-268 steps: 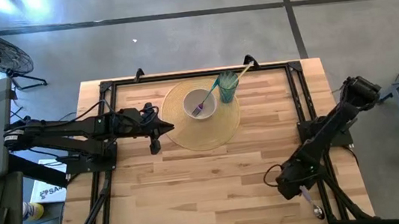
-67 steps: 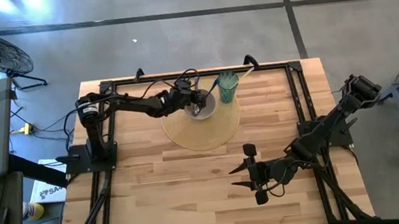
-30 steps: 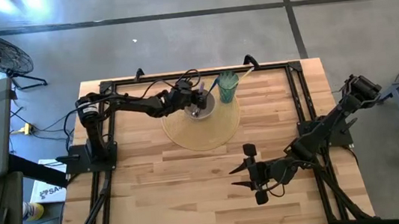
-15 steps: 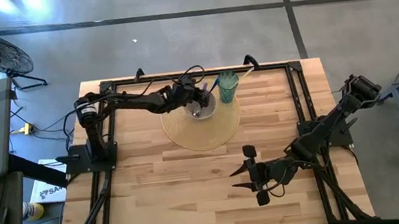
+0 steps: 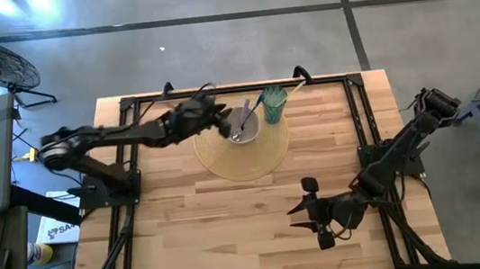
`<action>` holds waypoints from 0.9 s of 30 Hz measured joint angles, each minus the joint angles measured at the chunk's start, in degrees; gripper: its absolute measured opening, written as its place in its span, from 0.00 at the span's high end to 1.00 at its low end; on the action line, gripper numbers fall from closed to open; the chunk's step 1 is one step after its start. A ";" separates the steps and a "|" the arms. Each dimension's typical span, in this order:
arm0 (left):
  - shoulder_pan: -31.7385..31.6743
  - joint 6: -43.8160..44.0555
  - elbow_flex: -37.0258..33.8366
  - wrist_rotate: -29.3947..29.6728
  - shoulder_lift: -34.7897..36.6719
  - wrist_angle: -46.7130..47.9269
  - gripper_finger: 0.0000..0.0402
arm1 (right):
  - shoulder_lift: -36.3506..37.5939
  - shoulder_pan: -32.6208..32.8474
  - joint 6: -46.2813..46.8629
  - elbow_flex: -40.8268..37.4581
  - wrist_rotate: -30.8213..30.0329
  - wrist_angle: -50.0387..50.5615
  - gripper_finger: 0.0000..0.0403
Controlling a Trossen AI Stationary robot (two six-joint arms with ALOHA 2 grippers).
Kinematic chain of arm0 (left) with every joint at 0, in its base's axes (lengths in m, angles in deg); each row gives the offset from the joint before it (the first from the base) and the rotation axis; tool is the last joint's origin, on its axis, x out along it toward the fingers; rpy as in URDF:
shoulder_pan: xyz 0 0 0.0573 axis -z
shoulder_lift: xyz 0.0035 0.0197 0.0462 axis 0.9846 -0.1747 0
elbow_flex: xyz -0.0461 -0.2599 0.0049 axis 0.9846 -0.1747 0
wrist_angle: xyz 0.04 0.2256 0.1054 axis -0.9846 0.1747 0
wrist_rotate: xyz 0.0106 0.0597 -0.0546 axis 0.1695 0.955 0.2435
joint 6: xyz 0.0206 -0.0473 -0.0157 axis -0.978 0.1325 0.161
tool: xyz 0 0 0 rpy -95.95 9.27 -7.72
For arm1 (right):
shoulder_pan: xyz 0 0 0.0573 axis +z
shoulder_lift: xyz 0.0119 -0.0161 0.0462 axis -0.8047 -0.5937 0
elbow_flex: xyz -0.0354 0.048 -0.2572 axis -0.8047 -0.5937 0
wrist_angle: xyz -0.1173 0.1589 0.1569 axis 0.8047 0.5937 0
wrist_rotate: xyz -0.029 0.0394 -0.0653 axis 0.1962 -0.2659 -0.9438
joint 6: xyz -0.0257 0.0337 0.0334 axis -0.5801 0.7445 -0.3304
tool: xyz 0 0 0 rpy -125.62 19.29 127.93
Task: Pick & Place Utensil
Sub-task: Return to Home Position
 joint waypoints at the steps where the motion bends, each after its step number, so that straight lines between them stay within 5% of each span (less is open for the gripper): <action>1: 0.67 -1.22 -2.11 -0.16 2.02 -1.69 0.68 | 0.00 0.15 0.23 -0.31 -0.52 -0.45 0.66; 11: 2.92 -8.32 -20.93 -14.62 23.14 -9.16 0.68 | 0.00 -4.01 -2.49 -11.04 0.18 -17.36 0.66; 15: 2.96 -11.77 -24.74 -18.58 29.65 -8.94 0.68 | 1.80 -9.24 -6.11 -13.89 4.80 -19.86 0.66; 27: 2.94 -17.49 -29.60 -18.68 46.75 -0.29 0.68 | 27.01 -25.67 -15.02 -23.52 15.50 -19.89 0.66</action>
